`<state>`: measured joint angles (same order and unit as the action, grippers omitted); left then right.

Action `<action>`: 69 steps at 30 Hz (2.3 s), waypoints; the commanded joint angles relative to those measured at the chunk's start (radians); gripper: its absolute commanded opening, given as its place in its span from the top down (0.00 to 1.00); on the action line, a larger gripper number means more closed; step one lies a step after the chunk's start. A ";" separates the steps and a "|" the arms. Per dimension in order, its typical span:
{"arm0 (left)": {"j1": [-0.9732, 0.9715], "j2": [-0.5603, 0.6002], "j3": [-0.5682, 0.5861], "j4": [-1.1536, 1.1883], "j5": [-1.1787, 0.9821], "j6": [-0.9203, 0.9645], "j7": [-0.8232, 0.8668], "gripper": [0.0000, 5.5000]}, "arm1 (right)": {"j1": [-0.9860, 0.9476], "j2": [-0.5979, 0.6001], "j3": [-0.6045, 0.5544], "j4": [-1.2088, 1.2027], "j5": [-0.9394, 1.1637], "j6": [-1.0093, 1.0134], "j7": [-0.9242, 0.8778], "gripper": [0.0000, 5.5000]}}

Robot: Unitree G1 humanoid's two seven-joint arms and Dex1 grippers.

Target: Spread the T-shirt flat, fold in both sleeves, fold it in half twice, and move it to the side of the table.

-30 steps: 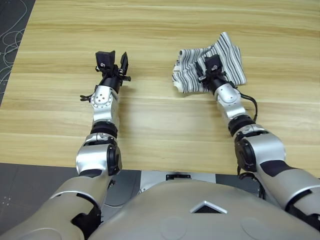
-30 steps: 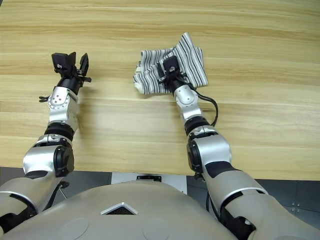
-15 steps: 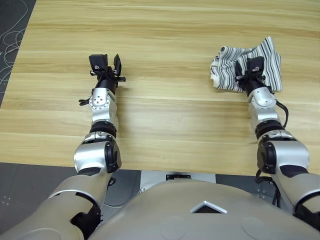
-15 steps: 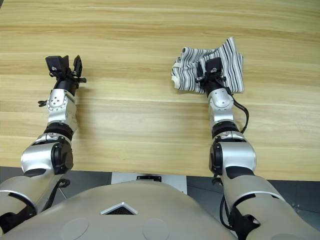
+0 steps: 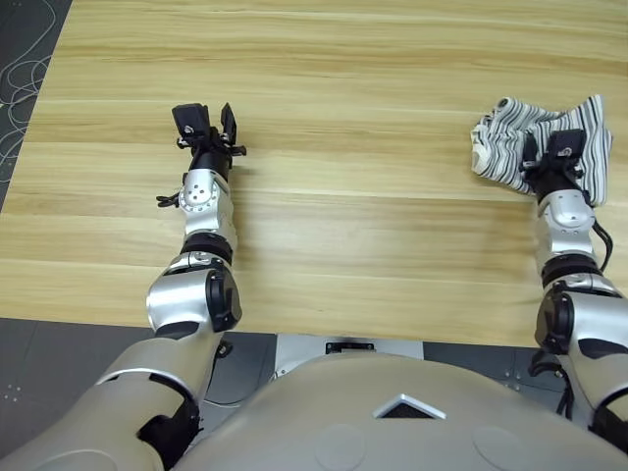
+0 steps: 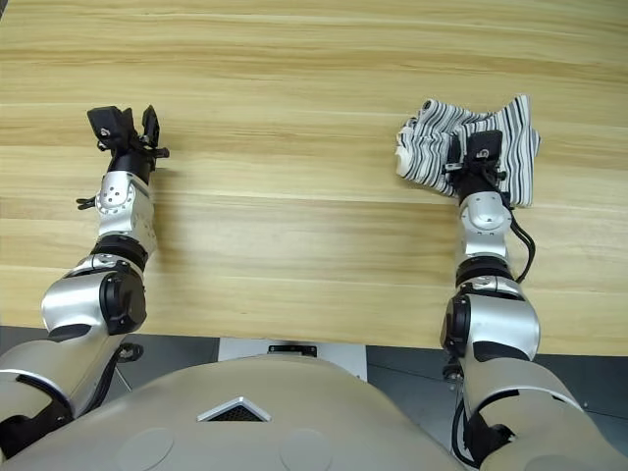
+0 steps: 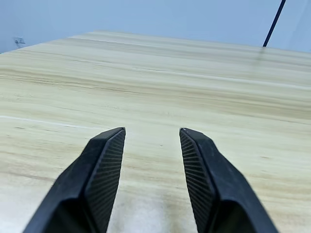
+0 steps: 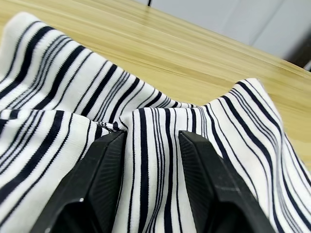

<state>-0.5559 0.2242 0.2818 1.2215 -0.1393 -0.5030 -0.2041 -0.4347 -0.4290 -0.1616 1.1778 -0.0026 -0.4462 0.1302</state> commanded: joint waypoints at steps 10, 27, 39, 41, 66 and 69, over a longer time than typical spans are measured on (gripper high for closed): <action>-0.116 -0.014 -0.011 0.010 0.025 -0.070 0.058 0.62 | -0.059 0.012 0.040 -0.347 -0.055 0.146 -0.143 0.64; -0.245 -0.004 -0.073 0.108 0.170 -0.079 0.236 0.62 | -0.356 0.219 0.082 0.139 -0.150 -0.176 -0.309 0.64; -0.253 -0.018 -0.071 0.116 0.178 -0.064 0.234 0.62 | -0.349 0.212 0.055 0.149 -0.146 -0.164 -0.311 0.64; -0.258 -0.025 -0.073 0.117 0.179 -0.059 0.230 0.62 | -0.344 0.208 0.051 0.149 -0.144 -0.166 -0.314 0.64; -0.280 -0.046 -0.063 0.122 0.171 -0.025 0.207 0.62 | -0.335 0.190 -0.010 0.152 -0.108 -0.139 -0.300 0.64; -0.283 -0.046 -0.061 0.122 0.171 -0.022 0.206 0.62 | -0.336 0.189 -0.012 0.151 -0.108 -0.141 -0.300 0.64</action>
<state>-0.8139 0.1780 0.2176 1.3310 0.0256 -0.5447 0.0115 -0.7669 -0.2320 -0.1723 1.3250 -0.1143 -0.6028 -0.1785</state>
